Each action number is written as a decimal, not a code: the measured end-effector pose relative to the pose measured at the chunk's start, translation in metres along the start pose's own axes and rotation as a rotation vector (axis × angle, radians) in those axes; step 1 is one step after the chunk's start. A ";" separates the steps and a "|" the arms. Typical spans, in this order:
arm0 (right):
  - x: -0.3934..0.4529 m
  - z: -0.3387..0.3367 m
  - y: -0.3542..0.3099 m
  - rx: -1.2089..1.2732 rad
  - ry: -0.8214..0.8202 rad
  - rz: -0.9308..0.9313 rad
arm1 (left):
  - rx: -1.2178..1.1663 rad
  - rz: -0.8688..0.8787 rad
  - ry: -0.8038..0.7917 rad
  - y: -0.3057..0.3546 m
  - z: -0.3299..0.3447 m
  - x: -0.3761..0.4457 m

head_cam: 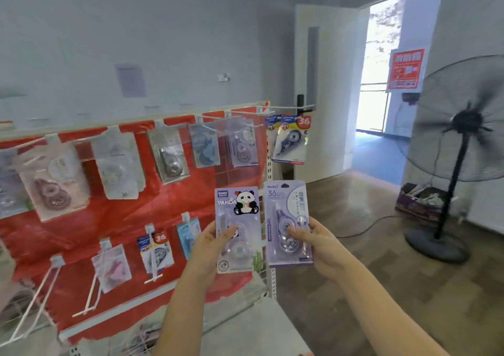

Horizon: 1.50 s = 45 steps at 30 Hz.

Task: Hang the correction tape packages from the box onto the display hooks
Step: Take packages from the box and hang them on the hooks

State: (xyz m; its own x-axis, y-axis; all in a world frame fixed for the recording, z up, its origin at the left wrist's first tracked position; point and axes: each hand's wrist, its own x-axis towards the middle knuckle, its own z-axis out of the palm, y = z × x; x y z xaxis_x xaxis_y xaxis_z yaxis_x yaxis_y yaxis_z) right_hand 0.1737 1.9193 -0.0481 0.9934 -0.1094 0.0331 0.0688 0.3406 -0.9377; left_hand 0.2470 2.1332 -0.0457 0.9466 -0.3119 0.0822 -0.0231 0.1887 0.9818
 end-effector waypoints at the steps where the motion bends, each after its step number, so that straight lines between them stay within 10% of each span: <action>1: 0.008 -0.005 -0.004 -0.006 0.007 -0.011 | 0.000 -0.001 -0.006 -0.001 0.006 0.012; 17: 0.170 -0.041 -0.057 -0.045 -0.044 -0.075 | -0.005 0.030 -0.009 -0.002 0.037 0.176; 45: 0.259 -0.048 -0.079 -0.119 -0.321 -0.100 | -0.030 0.089 0.248 0.002 0.036 0.200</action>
State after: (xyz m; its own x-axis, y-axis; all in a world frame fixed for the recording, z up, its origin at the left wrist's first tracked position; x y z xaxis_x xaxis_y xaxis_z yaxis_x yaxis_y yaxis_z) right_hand 0.4215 1.8196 0.0178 0.9616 0.1688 0.2163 0.1750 0.2300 -0.9573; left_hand 0.4252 2.0380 -0.0207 0.9912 -0.0559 0.1202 -0.1040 0.2338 0.9667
